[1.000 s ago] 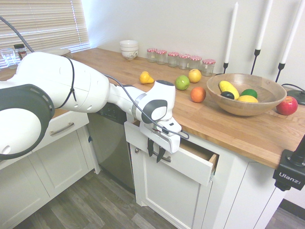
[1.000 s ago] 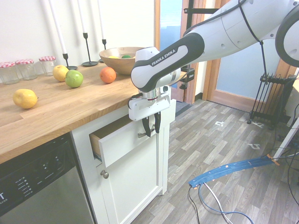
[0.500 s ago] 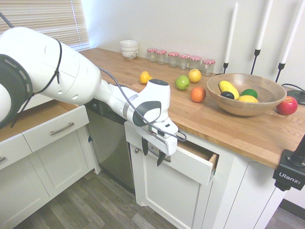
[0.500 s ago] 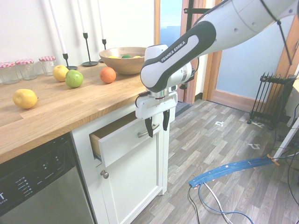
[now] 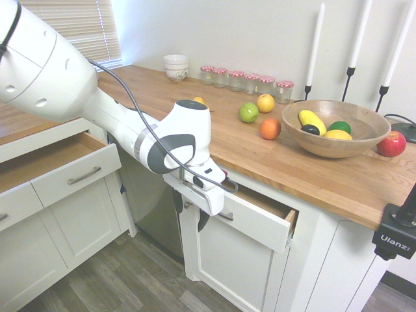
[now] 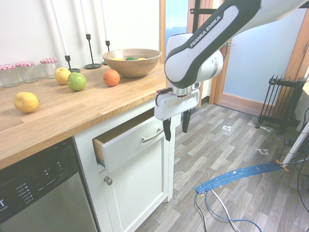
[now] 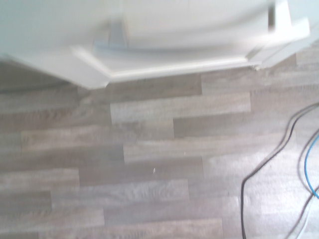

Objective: Close the drawer

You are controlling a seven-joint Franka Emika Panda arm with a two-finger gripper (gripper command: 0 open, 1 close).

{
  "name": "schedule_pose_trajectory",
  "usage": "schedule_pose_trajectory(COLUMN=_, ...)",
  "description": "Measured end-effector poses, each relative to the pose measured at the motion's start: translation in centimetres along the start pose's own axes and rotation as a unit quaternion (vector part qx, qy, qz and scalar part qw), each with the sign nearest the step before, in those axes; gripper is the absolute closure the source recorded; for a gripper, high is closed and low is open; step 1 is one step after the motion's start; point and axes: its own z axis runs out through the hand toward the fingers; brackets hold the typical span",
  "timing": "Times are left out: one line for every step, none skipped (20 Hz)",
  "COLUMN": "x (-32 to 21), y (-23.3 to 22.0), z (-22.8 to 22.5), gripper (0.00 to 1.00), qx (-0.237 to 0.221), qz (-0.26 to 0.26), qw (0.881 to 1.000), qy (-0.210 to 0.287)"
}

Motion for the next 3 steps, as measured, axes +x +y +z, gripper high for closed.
schedule_pose_trajectory(x=-0.8, y=0.7, z=-0.2, gripper=0.00, qx=0.000, qz=-0.003, qw=1.000, qy=0.000)
schedule_pose_trajectory(x=-1.7, y=1.5, z=-0.3, gripper=0.00, qx=0.000, qz=-0.003, qw=1.000, qy=0.000)
schedule_pose_trajectory(x=-2.5, y=2.5, z=-0.3, gripper=0.00, qx=-0.001, qz=-0.003, qw=1.000, qy=-0.002)
